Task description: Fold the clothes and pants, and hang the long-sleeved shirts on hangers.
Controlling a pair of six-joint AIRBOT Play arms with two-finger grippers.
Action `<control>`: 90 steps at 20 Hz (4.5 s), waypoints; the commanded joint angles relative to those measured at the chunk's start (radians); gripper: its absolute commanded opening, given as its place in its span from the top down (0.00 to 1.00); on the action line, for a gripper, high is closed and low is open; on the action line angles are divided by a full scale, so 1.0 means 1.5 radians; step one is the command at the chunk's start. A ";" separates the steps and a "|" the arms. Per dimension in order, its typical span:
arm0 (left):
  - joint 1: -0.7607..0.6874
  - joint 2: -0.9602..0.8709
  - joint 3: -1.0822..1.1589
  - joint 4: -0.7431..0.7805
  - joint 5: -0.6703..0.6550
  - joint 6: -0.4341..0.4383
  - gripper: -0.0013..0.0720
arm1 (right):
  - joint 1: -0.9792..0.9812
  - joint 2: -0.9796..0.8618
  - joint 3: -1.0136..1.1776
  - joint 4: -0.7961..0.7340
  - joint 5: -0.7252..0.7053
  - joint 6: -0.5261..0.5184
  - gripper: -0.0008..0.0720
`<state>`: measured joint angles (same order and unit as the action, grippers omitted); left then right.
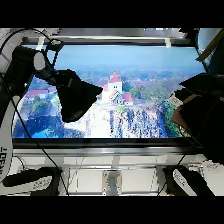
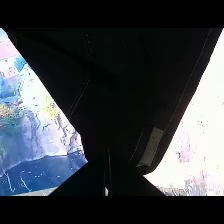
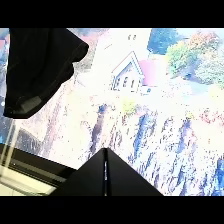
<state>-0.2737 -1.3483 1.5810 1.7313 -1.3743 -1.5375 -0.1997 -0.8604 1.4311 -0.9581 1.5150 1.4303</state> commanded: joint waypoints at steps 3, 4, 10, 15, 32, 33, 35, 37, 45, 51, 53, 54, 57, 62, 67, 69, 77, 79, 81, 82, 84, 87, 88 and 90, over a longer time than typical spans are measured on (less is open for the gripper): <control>-0.001 0.000 0.000 0.000 0.000 0.000 0.94 | 0.009 0.000 0.001 -0.021 0.002 -0.001 0.97; -0.001 0.000 0.000 0.000 0.000 0.000 0.94 | 0.009 0.000 0.001 -0.024 0.002 -0.001 0.97; 0.000 0.000 0.000 0.000 0.000 0.000 0.94 | 0.009 0.000 0.001 -0.033 -0.011 -0.004 0.97; 0.000 -0.014 -0.001 -0.003 0.036 0.000 0.93 | 0.009 -0.001 -0.014 -0.036 -0.038 -0.006 0.97; 0.024 -0.327 0.000 0.005 0.289 -0.143 0.04 | 0.221 -0.372 -0.048 -0.032 -0.276 -0.008 0.62; 0.024 -0.330 0.000 0.002 0.293 -0.143 0.16 | 0.226 -0.381 -0.048 -0.032 -0.277 -0.008 0.62; 0.024 -0.330 0.001 0.003 0.301 -0.142 0.95 | 0.230 -0.387 -0.048 -0.032 -0.277 -0.008 0.62; 0.024 -0.328 0.009 0.003 0.300 -0.140 0.94 | 0.229 -0.387 -0.048 -0.032 -0.277 -0.008 0.62; -0.029 -0.133 0.093 -0.175 0.291 -0.098 0.95 | 0.215 -0.368 0.047 -0.162 -0.189 -0.008 0.62; -0.151 -0.019 0.093 -0.203 0.544 -0.134 0.95 | 0.128 -0.307 0.172 -0.180 -0.127 -0.008 0.62; -0.167 -0.009 0.093 -0.203 0.602 -0.188 0.95 | 0.100 -0.289 0.198 -0.181 -0.114 -0.008 0.62; -0.172 -0.006 0.093 -0.203 0.581 -0.188 0.95 | 0.088 -0.283 0.203 -0.182 -0.107 -0.008 0.62; -0.180 0.002 0.081 -0.197 0.385 -0.187 0.95 | 0.062 -0.276 0.203 -0.185 -0.065 -0.009 0.62; -0.231 0.055 -0.273 -0.218 0.247 -0.222 0.95 | 0.069 -0.284 0.164 -0.180 -0.054 -0.024 0.62; -0.273 0.071 -0.497 -0.375 0.330 -0.242 0.07 | 0.070 -0.286 0.121 -0.181 -0.048 -0.025 0.61; -0.241 0.099 -0.462 -0.372 0.349 -0.234 0.04 | 0.070 -0.285 0.121 -0.185 -0.031 -0.025 0.54; -0.018 0.271 -0.385 -0.199 0.322 -0.225 0.04 | 0.070 -0.285 0.121 -0.187 0.002 -0.025 0.54; 0.007 0.215 -0.385 -0.204 0.262 -0.184 0.04 | 0.071 -0.285 0.121 -0.181 -0.009 -0.023 0.54; 0.002 0.146 -0.381 -0.270 0.322 -0.131 0.04 | 0.071 -0.286 0.121 -0.173 -0.009 -0.022 0.54; -0.003 0.107 -0.373 -0.332 0.363 -0.096 0.04 | 0.072 -0.286 0.121 -0.166 -0.008 -0.021 0.54; -0.013 0.026 -0.327 -0.418 0.383 -0.045 0.04 | 0.076 -0.286 0.121 -0.164 -0.009 -0.020 0.54; -0.041 -0.097 -0.201 -0.415 0.323 -0.027 0.04 | 0.075 -0.286 0.121 -0.167 -0.009 -0.020 0.54; -0.046 -0.133 -0.156 -0.395 0.272 -0.030 0.04 | 0.075 -0.286 0.121 -0.167 -0.009 -0.020 0.54; -0.046 -0.186 -0.089 -0.358 0.162 -0.030 0.04 | 0.075 -0.286 0.121 -0.168 -0.010 -0.020 0.54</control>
<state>-0.3313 -1.4971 1.3071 1.1622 -0.9474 -1.6093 -0.0879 -1.2884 1.6119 -1.2098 1.5024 1.3991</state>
